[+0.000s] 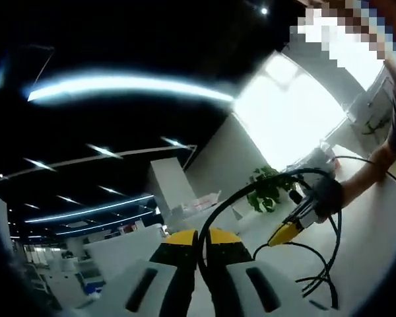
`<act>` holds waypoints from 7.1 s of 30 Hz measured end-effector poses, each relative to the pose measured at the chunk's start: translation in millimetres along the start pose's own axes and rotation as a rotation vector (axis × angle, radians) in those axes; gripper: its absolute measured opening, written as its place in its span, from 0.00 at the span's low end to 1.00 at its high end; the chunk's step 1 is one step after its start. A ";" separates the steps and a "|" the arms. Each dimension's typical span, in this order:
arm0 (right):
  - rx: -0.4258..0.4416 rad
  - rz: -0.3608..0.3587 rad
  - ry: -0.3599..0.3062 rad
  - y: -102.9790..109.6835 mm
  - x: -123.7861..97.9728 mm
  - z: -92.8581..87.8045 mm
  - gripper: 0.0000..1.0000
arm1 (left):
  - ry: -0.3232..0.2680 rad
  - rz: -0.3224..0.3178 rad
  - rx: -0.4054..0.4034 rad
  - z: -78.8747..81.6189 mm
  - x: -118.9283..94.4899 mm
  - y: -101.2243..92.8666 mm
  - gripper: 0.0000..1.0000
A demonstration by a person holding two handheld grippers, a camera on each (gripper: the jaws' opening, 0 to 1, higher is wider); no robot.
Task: Coil the Type-C to USB data cable on the desktop and secure it with Velcro straps.
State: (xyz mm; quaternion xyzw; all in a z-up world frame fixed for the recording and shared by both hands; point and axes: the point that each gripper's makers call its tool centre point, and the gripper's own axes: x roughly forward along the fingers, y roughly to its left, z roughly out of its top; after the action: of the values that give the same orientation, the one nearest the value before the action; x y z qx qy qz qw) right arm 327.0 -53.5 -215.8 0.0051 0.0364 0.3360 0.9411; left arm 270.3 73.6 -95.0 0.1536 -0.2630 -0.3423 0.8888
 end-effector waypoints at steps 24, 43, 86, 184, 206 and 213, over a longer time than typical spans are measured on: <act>-0.583 0.486 0.120 114.8 29.8 -58.2 0.17 | -0.086 -0.056 -0.064 69.2 27.2 17.4 0.06; -0.121 0.389 -0.196 86.9 9.2 27.6 0.00 | -0.081 -0.075 -0.164 40.9 13.8 2.2 0.06; 0.114 0.239 -0.242 30.0 10.3 66.5 0.02 | -0.058 -0.049 -0.135 57.7 21.3 -12.6 0.06; -0.039 0.357 0.065 66.7 -13.0 -7.9 0.02 | 0.327 -0.251 0.101 -91.8 6.9 -78.6 0.09; 0.122 0.387 -0.217 53.6 -23.8 34.8 0.20 | 0.375 -0.245 0.123 -102.9 3.7 -75.2 0.05; 0.063 0.145 0.052 2.4 -1.4 -26.8 0.18 | 0.361 -0.217 0.148 -96.6 4.0 -69.7 0.05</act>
State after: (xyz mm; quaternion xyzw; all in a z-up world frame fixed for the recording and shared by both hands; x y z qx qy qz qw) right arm 322.5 -53.0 -242.3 0.0288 0.0712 0.4019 0.9125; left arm 291.4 29.7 -203.8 0.3048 -0.1058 -0.3825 0.8658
